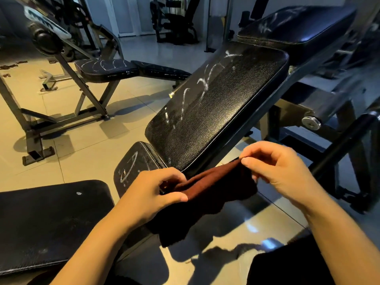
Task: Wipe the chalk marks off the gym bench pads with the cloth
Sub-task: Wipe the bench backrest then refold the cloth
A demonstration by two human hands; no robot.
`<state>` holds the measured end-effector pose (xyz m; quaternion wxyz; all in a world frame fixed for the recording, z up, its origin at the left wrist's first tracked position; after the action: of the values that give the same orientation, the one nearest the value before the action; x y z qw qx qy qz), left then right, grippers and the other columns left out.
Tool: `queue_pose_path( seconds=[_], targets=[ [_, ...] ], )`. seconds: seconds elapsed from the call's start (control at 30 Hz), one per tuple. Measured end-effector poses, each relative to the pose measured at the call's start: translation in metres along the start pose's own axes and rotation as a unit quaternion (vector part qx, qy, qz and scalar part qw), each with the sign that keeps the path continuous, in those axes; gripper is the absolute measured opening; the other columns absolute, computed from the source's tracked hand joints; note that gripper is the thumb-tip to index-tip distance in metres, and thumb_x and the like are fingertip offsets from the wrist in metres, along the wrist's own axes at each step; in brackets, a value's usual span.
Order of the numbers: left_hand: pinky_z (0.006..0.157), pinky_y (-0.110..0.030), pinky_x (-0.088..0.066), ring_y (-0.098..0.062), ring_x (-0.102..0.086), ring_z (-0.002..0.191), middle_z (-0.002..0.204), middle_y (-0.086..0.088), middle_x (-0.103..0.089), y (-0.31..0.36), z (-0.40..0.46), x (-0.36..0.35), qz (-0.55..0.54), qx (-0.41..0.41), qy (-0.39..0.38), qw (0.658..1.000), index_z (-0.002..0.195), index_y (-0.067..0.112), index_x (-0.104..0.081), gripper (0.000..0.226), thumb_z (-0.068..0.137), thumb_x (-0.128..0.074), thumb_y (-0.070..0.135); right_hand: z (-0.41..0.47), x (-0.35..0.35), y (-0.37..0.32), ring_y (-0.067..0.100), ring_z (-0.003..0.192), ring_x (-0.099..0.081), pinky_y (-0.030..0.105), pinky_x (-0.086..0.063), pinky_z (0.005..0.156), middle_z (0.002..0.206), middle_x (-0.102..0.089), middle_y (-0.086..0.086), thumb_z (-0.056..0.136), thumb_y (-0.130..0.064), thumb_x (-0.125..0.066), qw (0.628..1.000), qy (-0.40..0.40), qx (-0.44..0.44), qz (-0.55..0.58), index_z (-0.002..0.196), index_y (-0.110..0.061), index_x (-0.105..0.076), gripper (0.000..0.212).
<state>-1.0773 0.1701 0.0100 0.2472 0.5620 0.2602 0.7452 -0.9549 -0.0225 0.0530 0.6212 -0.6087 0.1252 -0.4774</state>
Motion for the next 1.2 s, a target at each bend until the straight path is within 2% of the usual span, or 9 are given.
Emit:
queue_pose_path(
  seconds=[0.1,0.27,0.43,0.5,0.7,0.8,0.97,1.07,1.2],
  targets=[
    [0.075,-0.022,-0.047,-0.004,-0.063,0.081,0.083,0.015,-0.068,-0.004,0.010,-0.017,-0.001,0.025,-0.020,0.999,0.097,0.038,-0.060,0.034,0.068,-0.073,0.049,0.001,0.017,-0.039,0.006,0.083,-0.060,0.016,-0.045,0.070,0.096,-0.061,-0.014,0.088,-0.033,-0.061,0.987,0.019,0.098,-0.124,0.089,-0.032,-0.063,0.003],
    [0.079,-0.032,-0.048,-0.014,-0.061,0.088,0.086,0.010,-0.068,-0.014,0.019,-0.032,0.114,0.087,0.012,0.990,0.093,0.029,-0.066,0.010,0.085,-0.071,0.034,0.001,0.030,-0.078,0.012,0.058,-0.062,0.015,-0.044,0.054,0.070,-0.065,-0.002,0.093,-0.017,-0.058,0.983,0.031,0.120,-0.139,0.088,-0.030,-0.059,0.015],
    [0.059,-0.017,-0.049,-0.020,-0.064,0.070,0.076,-0.001,-0.067,-0.024,0.017,-0.020,-0.026,0.147,0.086,0.985,0.075,0.025,-0.064,0.013,0.083,-0.074,0.021,0.000,0.048,-0.085,0.013,0.055,-0.063,0.023,-0.050,0.052,0.075,-0.069,-0.003,0.088,-0.003,-0.064,0.984,0.064,0.112,-0.121,0.086,-0.024,-0.065,0.021],
    [0.062,-0.032,-0.059,-0.020,-0.064,0.070,0.077,-0.007,-0.067,-0.027,0.012,-0.015,-0.097,0.158,0.099,0.978,0.078,0.019,-0.067,0.010,0.084,-0.073,0.015,-0.001,0.053,-0.081,0.013,0.054,-0.062,0.022,-0.049,0.049,0.074,-0.069,0.003,0.087,0.003,-0.063,0.989,0.069,0.094,-0.089,0.086,-0.020,-0.065,0.023],
    [0.069,-0.018,-0.045,-0.006,-0.063,0.077,0.079,0.012,-0.068,-0.005,-0.001,0.011,-0.070,0.029,0.070,0.995,0.081,0.028,-0.067,0.020,0.070,-0.081,0.038,-0.007,0.071,-0.067,0.013,0.056,-0.062,0.015,-0.047,0.053,0.074,-0.068,0.001,0.085,0.004,-0.065,0.982,0.106,0.072,-0.141,0.089,-0.023,-0.068,0.027],
    [0.071,-0.017,-0.044,-0.002,-0.059,0.081,0.083,0.014,-0.066,-0.001,-0.011,0.037,0.020,-0.026,0.136,0.990,0.082,0.030,-0.067,0.026,0.070,-0.061,0.052,-0.012,0.067,-0.053,0.009,0.058,-0.061,0.014,-0.048,0.054,0.075,-0.067,0.006,0.085,0.006,-0.065,0.990,0.074,0.043,-0.116,0.092,-0.017,-0.068,0.024],
    [0.075,-0.018,-0.045,-0.003,-0.058,0.084,0.086,0.012,-0.067,0.012,-0.016,0.067,0.071,-0.048,0.246,0.966,0.091,0.017,-0.073,0.025,0.081,-0.058,0.035,-0.018,0.056,-0.019,0.010,0.055,-0.058,0.019,-0.047,0.054,0.068,-0.063,0.006,0.083,0.009,-0.064,0.998,0.048,-0.018,-0.024,0.090,-0.010,-0.070,0.021],
    [0.072,-0.029,-0.047,-0.004,-0.059,0.079,0.084,0.010,-0.069,0.022,0.008,0.074,0.105,-0.056,0.218,0.969,0.090,0.020,-0.074,0.028,0.080,-0.060,0.041,-0.014,0.068,-0.002,0.007,0.055,-0.059,0.015,-0.047,0.052,0.068,-0.064,0.006,0.083,0.009,-0.063,0.996,0.082,-0.044,0.011,0.092,-0.009,-0.069,0.021],
    [0.071,-0.031,-0.051,-0.011,-0.061,0.075,0.078,0.006,-0.068,0.025,0.039,0.075,0.101,-0.019,0.167,0.981,0.083,0.018,-0.072,0.015,0.072,-0.083,0.020,-0.004,0.082,0.016,0.009,0.063,-0.062,0.017,-0.050,0.056,0.078,-0.070,0.005,0.082,0.005,-0.068,0.996,0.061,-0.069,-0.012,0.088,-0.024,-0.074,0.030]
  ],
)
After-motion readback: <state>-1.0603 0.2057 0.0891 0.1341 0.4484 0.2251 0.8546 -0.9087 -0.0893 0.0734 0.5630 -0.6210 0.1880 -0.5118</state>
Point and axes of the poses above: each hand's wrist, its own z-axis towards the middle knuckle, its own x-axis out of the back of the hand, y = z × x, the point moved 8 cm from there along z, towards the middle knuckle
